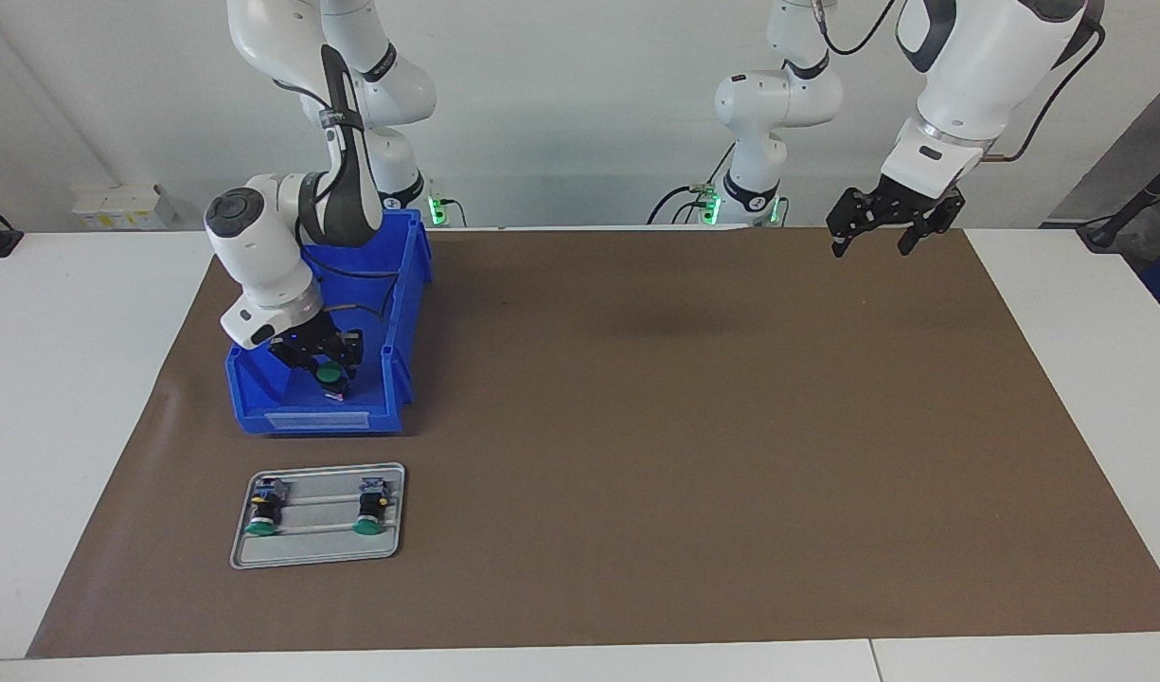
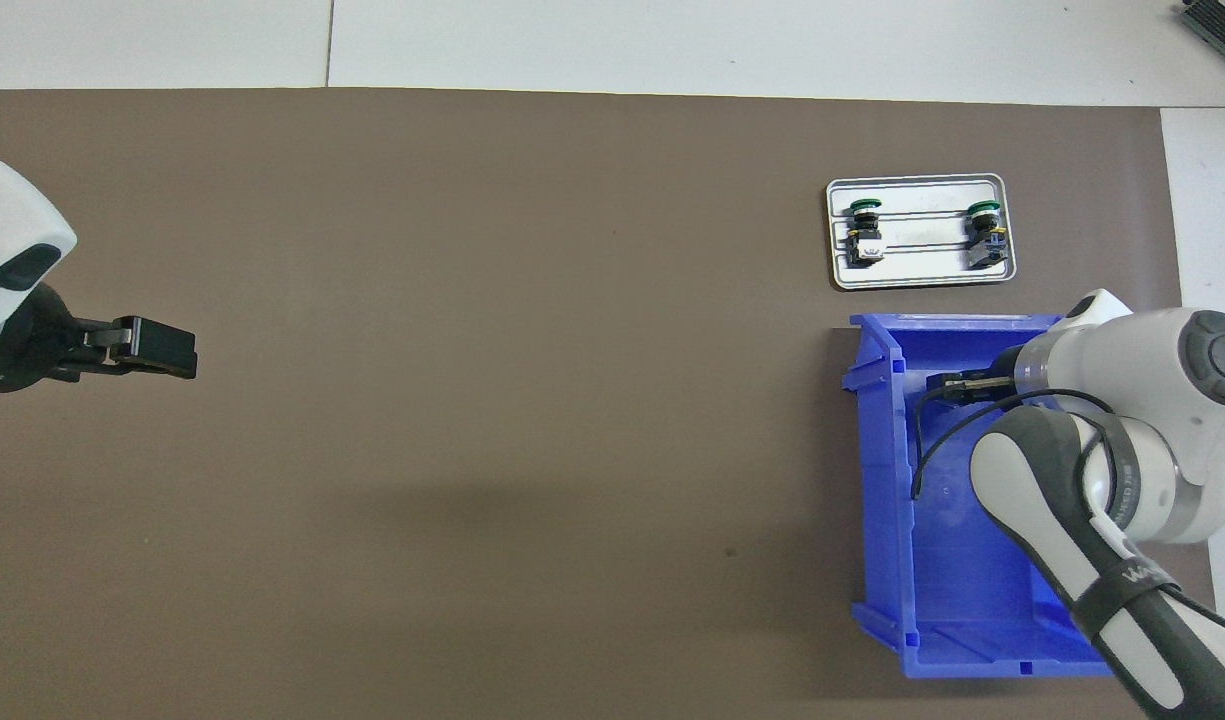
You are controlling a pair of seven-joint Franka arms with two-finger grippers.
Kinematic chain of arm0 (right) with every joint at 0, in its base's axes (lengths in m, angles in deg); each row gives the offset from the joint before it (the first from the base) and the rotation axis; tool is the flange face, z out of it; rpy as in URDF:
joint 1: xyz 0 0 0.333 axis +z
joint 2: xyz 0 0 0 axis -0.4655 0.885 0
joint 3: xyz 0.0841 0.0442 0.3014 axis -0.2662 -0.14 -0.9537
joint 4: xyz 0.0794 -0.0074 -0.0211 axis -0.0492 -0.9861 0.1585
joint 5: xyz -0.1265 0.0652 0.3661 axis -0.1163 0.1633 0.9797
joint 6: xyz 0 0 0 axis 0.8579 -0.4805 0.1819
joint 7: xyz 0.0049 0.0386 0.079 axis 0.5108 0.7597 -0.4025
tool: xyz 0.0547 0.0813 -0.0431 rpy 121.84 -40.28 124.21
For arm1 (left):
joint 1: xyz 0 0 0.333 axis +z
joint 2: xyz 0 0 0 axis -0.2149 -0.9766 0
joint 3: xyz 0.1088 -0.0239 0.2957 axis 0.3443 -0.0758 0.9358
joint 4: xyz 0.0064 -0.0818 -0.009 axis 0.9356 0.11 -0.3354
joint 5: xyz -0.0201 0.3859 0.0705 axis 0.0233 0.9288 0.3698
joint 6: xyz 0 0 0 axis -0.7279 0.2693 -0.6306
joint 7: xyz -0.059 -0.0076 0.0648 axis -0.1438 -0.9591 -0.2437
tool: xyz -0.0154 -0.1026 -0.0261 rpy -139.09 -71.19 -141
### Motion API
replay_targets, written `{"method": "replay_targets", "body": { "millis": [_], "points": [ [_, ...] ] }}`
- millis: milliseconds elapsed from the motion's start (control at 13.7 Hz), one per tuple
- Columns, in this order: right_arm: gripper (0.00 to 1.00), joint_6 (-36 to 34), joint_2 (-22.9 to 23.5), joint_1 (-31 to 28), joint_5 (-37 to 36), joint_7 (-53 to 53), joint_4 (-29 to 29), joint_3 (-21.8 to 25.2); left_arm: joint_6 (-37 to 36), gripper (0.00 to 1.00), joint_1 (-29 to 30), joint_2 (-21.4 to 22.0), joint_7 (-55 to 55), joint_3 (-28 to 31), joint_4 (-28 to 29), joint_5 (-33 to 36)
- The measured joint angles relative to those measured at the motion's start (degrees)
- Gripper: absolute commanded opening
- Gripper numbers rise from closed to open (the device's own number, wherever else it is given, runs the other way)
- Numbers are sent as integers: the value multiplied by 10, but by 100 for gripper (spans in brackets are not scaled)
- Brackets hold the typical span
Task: Place and press button with both arms
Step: 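Lower the green part into the blue bin and open the right gripper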
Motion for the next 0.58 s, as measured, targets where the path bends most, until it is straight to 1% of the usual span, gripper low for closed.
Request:
{"method": "replay_targets", "body": {
  "millis": [146, 292, 583],
  "points": [
    [99, 0, 0, 0, 0, 0, 8, 0, 0, 100, 0, 0, 0, 0, 0, 0],
    [100, -26, -4, 1, 0, 5, 35, -1, 0, 100, 0, 0, 0, 0, 0, 0],
    [100, -163, -24, 1, 0, 80, 140, -3, 0, 100, 0, 0, 0, 0, 0, 0]
  ]
}}
